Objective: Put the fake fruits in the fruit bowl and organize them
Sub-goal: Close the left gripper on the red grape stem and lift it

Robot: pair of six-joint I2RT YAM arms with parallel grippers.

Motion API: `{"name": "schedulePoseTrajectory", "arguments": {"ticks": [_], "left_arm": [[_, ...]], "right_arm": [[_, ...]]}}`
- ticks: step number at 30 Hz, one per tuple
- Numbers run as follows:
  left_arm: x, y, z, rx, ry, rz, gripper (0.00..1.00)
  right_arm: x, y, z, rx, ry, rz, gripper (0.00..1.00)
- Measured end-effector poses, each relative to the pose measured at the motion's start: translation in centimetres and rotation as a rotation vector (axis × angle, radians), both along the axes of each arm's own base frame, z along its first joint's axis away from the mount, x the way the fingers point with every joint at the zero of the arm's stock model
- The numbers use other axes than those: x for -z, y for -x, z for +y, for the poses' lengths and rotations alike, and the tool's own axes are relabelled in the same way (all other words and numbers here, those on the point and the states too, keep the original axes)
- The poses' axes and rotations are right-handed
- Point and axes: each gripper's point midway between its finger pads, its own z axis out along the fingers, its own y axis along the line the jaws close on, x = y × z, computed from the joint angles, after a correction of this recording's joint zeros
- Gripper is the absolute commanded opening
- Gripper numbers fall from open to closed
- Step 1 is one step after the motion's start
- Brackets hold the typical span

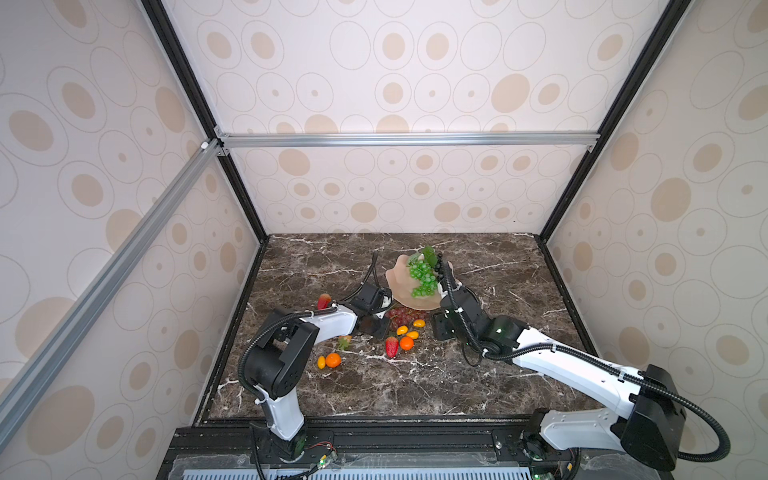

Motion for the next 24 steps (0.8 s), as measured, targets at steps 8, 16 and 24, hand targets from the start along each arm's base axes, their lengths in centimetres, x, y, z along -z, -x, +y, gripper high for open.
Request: {"name": "schedulePoseTrajectory", "arguments": {"ticks": [8,16,24], "left_arm": [[-2.7,0.9,1.1,-0.043,0.009,-0.062,0.0],[-6.6,1.1,1.4,-0.08,0.023,-0.17,0.0],[-10.5,1.1,1.9,-0.11,0.039,-0.281,0.0]], "right_arm": [[0.4,-0.2,0.4,-0.004,0.007,0.013,0.59],[0.5,-0.3,0.6,-0.001,0.002,0.021,0.59],[-1.4,-1.1,-0.7,0.082,-0.035,-0.067,0.61]]}}
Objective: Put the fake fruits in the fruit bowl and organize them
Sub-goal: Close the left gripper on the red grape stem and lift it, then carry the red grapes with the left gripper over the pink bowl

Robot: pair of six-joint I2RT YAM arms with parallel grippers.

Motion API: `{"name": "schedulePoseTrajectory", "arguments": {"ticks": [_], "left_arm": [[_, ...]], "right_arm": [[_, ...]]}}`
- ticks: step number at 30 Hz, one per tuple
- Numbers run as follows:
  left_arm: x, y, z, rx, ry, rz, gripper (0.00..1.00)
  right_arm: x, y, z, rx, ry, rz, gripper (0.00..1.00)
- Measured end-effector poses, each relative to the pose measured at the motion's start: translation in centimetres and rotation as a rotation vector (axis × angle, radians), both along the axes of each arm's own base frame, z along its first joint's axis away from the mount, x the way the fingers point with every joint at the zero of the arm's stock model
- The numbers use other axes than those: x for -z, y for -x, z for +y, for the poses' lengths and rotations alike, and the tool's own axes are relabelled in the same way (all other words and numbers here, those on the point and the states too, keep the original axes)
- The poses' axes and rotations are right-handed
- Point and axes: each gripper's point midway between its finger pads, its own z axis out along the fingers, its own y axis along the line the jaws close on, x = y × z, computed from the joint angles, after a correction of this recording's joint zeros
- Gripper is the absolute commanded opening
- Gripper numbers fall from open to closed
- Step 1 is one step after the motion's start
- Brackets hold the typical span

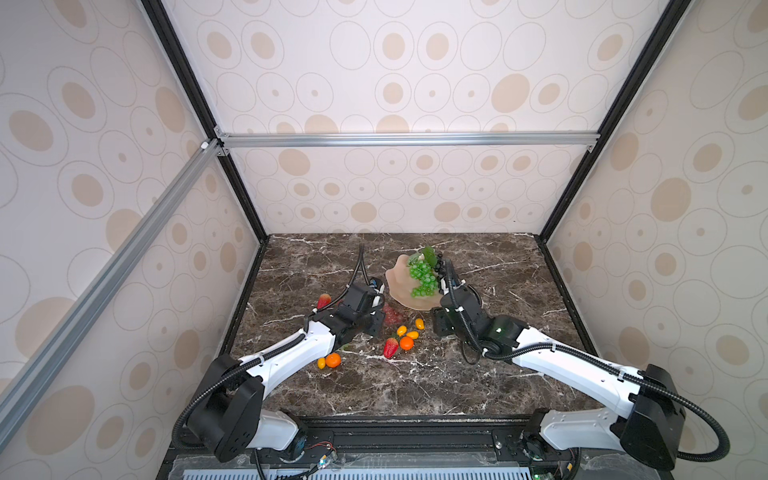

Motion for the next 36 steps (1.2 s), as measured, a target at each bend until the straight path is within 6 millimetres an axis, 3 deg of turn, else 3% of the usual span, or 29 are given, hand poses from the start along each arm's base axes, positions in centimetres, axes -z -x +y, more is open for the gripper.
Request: {"name": "schedulePoseTrajectory", "arguments": {"ticks": [8,14,18,24,29,36], "left_arm": [[-3.2,-0.5,-0.4,0.002,0.005,-0.048,0.0],[-8.6,-1.2,-0.7,0.013,0.029,-0.16,0.0],[-12.6,-1.3,-1.3,0.045,0.071,-0.237,0.0],[-16.4,-1.7,-3.0,0.112,0.123,-0.299,0.0],[-17.1,-3.3,-5.0,0.153,0.138,-0.304,0.0],[-13.9,-5.7,-7.9,0.203,0.123,-0.232,0.0]], "right_arm": [[-0.7,-1.1,-0.8,0.02,-0.116,-0.009,0.63],[-0.5,-1.5,-1.7,0.008,-0.249,0.004,0.74],[-1.3,-2.1,-2.1,-0.016,-0.337,0.013,0.74],[-1.3,-3.2,-3.3,-0.041,-0.488,0.048,0.74],[-0.8,-3.2,-3.8,-0.069,-0.572,0.074,0.76],[-1.7,-2.9,-4.1,-0.09,-0.602,0.056,0.76]]}}
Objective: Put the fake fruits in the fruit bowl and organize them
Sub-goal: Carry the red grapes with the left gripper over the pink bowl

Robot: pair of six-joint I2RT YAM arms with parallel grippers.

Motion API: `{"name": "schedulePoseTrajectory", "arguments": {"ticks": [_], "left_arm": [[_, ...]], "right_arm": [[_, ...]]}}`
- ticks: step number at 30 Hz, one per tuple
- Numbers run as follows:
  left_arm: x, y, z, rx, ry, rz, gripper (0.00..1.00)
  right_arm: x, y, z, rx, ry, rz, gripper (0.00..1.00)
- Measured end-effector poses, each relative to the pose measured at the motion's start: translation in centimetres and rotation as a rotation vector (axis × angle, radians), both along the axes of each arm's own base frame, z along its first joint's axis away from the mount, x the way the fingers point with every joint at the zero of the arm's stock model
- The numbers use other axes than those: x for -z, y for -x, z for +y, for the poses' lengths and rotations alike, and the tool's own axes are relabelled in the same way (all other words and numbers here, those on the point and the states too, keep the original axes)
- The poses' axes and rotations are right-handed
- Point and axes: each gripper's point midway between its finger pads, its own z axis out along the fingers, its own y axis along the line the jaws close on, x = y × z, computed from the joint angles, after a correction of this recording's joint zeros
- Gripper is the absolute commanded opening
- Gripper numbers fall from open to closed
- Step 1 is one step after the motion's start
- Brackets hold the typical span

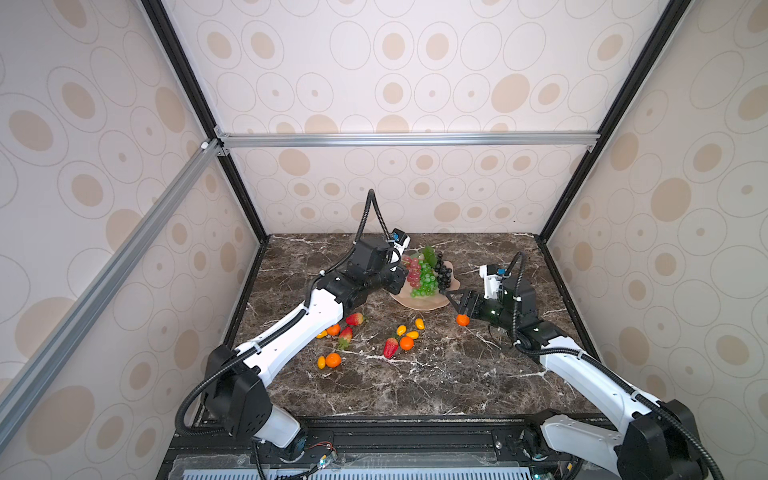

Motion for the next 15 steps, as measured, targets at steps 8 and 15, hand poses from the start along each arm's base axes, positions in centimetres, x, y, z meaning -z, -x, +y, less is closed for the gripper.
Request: {"name": "schedulePoseTrajectory", "arguments": {"ticks": [8,15], "left_arm": [[4.5,-1.8,-2.0,0.028,-0.033,0.069,0.0],[8.3,-2.8,-2.8,0.034,-0.065,0.121,0.0]], "right_arm": [[0.6,0.3,-0.1,-0.007,0.022,0.018,0.76],[1.1,0.4,-0.4,-0.001,0.04,0.032,0.76]]}}
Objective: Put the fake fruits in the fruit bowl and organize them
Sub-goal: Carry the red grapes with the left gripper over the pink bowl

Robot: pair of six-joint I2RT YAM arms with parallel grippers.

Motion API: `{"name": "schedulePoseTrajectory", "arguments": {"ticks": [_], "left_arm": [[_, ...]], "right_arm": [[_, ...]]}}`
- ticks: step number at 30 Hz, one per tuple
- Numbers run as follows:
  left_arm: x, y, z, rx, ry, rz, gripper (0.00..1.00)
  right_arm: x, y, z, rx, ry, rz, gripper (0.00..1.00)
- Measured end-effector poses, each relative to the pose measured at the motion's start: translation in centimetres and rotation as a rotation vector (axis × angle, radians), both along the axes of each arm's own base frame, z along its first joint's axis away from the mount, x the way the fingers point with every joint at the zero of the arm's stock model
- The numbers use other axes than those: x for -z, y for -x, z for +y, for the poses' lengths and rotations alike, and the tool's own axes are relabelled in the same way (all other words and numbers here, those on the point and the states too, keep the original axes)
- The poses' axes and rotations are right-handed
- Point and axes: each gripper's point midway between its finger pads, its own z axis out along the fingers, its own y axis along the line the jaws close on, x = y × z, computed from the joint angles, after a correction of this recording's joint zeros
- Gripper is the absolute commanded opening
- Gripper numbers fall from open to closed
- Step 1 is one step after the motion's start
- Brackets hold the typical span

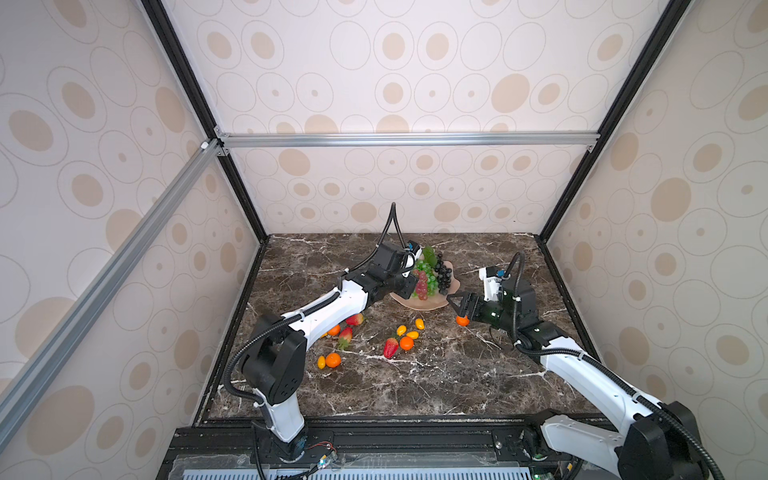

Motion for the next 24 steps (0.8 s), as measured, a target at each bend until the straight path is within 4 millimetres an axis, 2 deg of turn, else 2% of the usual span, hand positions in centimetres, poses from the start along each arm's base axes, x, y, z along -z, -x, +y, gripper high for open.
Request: {"name": "schedulePoseTrajectory", "arguments": {"ticks": [8,24], "left_arm": [[2.4,-1.5,-0.2,-0.008,-0.007,0.022,0.0],[2.5,-6.0,1.4,-0.104,-0.012,-0.02,0.0]], "right_arm": [[0.3,0.1,-0.1,0.0,0.013,0.009,0.76],[0.7,0.3,-0.2,0.0,0.015,0.019,0.75]]}}
